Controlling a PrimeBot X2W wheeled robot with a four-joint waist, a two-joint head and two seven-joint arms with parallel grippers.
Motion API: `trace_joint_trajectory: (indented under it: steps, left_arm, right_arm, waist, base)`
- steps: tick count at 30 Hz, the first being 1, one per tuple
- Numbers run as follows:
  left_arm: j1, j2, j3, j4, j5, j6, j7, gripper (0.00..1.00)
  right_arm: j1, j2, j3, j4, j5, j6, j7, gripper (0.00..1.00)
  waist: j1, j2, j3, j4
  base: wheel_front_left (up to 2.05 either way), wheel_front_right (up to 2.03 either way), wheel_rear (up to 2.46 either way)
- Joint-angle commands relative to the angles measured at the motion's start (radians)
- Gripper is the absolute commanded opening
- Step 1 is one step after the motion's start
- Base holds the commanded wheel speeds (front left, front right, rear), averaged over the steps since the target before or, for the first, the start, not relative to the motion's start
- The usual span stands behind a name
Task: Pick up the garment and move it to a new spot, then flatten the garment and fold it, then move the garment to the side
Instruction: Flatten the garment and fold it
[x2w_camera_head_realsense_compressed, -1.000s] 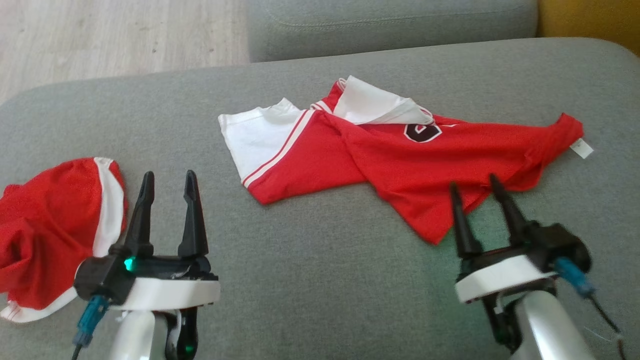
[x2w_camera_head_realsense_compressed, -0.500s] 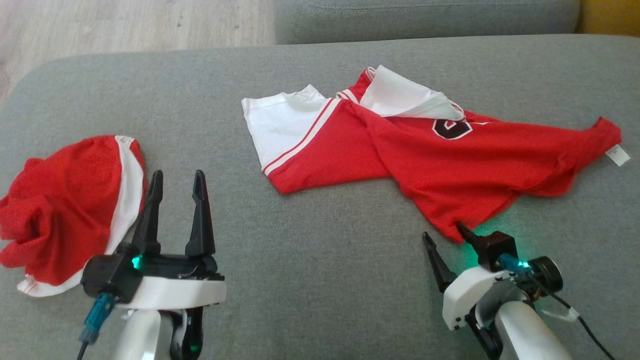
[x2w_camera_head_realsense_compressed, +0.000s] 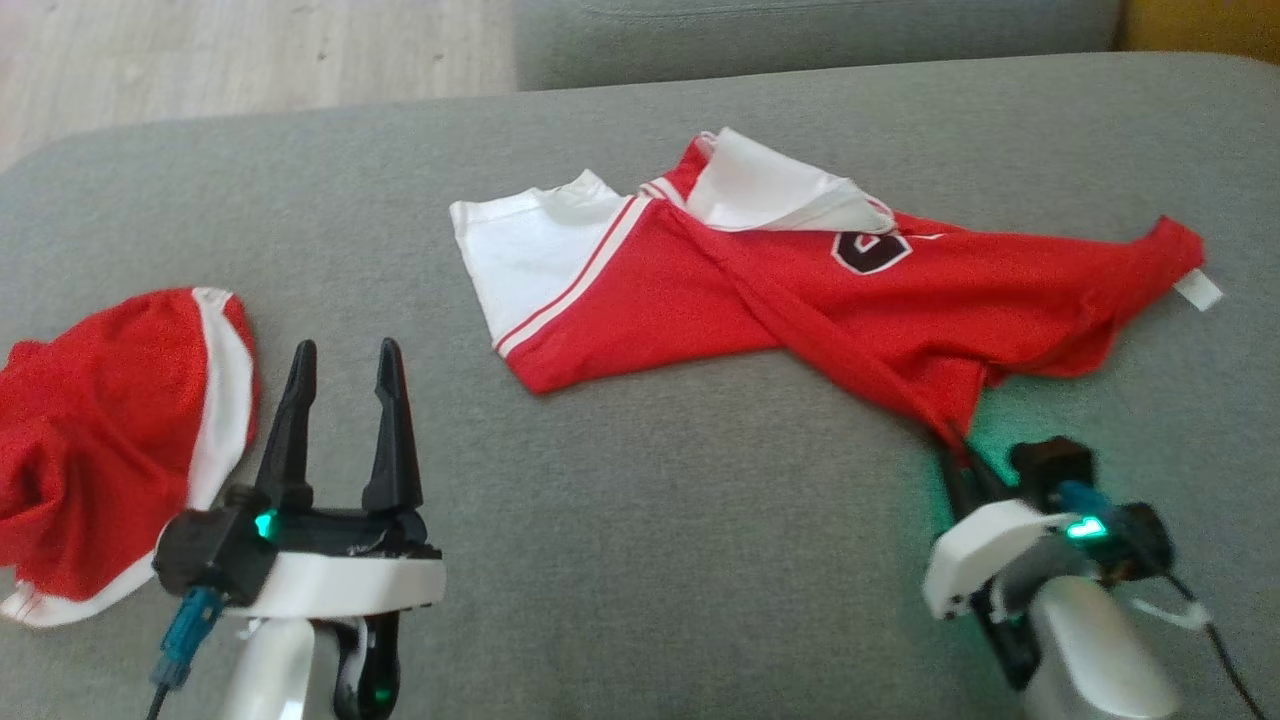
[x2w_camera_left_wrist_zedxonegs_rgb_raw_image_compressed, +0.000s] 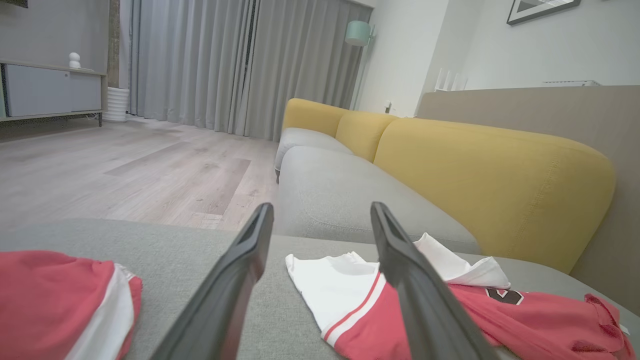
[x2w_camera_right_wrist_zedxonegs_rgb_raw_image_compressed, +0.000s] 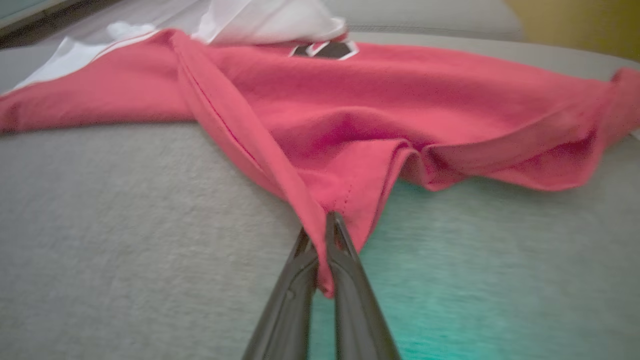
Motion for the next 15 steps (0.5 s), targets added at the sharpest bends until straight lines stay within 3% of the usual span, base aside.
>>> trace_joint_trajectory:
  steps: [1, 14, 15]
  left_arm:
    - [-0.041, 0.004, 0.041, -0.03, 0.007, 0.0, -0.005, 1.0]
    - [-0.019, 0.004, 0.053, -0.039, -0.003, 0.005, -0.005, 1.0]
    - [-0.02, 0.004, 0.051, -0.039, -0.004, 0.006, -0.005, 1.0]
  right_arm:
    - [-0.012, 0.002, -0.02, -0.035, -0.001, 0.007, -0.019, 0.0]
    - [0.097, 0.002, -0.457, -0.258, -0.169, 0.007, 0.039, 0.0]
    - [0.099, 0.002, -0.462, -0.27, -0.171, 0.007, 0.045, 0.58]
  waist:
    - [-0.0001, 0.0, -0.011, -0.023]
    - [-0.0001, 0.0, -0.064, -0.11]
    - [-0.0001, 0.0, -0.065, -0.11]
  base:
    - [0.0, 0.0, 0.0]
    - [0.0, 0.0, 0.0]
    - [0.0, 0.0, 0.0]
